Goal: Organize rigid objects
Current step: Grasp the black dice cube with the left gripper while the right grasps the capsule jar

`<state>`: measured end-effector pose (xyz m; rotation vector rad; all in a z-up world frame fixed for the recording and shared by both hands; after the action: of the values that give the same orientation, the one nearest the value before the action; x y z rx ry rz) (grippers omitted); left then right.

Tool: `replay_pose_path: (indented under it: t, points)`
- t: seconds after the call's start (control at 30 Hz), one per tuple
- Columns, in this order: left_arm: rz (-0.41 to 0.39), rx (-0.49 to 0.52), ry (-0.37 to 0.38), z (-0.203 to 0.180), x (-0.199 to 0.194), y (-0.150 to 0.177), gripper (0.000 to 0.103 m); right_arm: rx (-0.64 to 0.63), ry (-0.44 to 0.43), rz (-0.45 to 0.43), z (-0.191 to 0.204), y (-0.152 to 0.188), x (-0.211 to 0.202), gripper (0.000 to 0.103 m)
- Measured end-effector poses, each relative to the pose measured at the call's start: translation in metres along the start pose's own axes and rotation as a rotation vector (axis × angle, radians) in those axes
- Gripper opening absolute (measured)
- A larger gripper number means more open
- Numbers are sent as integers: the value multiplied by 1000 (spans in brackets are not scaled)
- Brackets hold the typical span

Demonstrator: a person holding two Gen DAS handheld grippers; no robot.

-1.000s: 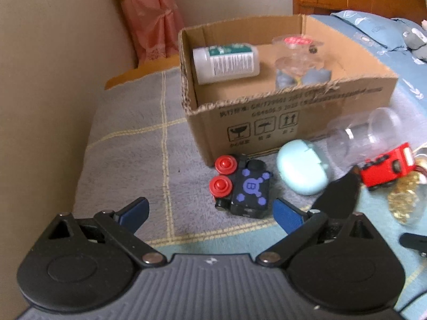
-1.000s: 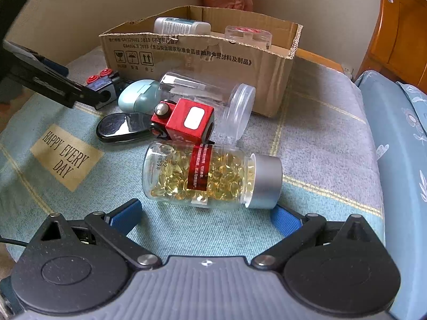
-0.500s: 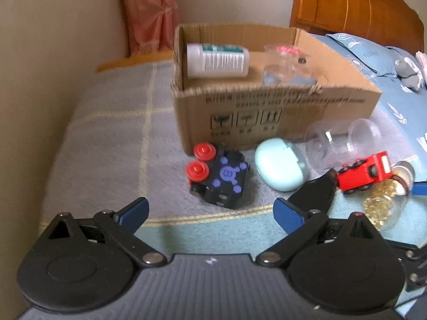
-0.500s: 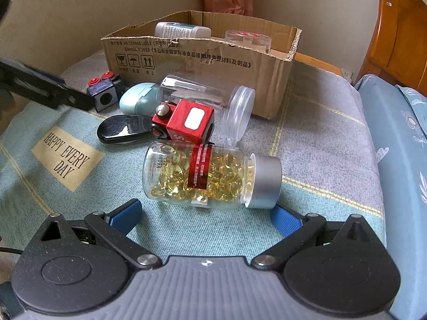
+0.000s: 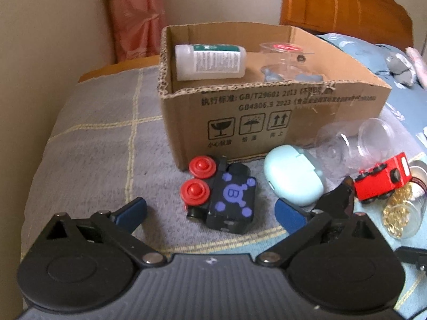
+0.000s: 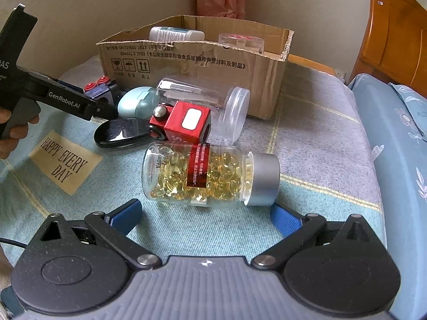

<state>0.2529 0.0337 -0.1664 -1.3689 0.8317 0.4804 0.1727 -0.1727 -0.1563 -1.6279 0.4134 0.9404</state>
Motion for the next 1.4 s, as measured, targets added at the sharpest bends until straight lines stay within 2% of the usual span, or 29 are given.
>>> replay_pose_path:
  t: [0.1,0.33,0.43,0.53,0.77,1.0,1.13,1.4]
  points:
    - [0,27,21,-2,-2,-1,94,5,6,-2,0,-1,1,103]
    - [-2,115,58,-10,-5,-8,68,15,14,-13,0,0,1,103]
    - [6,118,76,-11,-4,-10,57,18,17,-13,0,-1,1,103]
    - [9,124,79,-10,-5,-11,52,19,18,-20,0,-1,1,103]
    - [11,114,95,-7,-6,-11,51,23,23,-35,-1,-3,3,103]
    - [7,115,100,-7,-5,-12,51,19,23,-7,-1,-12,12,103]
    - [6,113,101,-7,-5,-12,51,42,48,21,0,-17,15,103]
    - [10,108,111,-7,-5,-12,51,82,89,8,0,-25,8,102]
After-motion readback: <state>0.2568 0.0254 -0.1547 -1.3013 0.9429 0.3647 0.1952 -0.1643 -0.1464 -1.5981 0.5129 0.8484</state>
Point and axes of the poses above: each gripper's, at about its wrist camera, not at the fingertips, and x roughly the way its jaws point, z to its left, y to its underside, the point moved 8 cm from there along x, roughly the way its jaws point
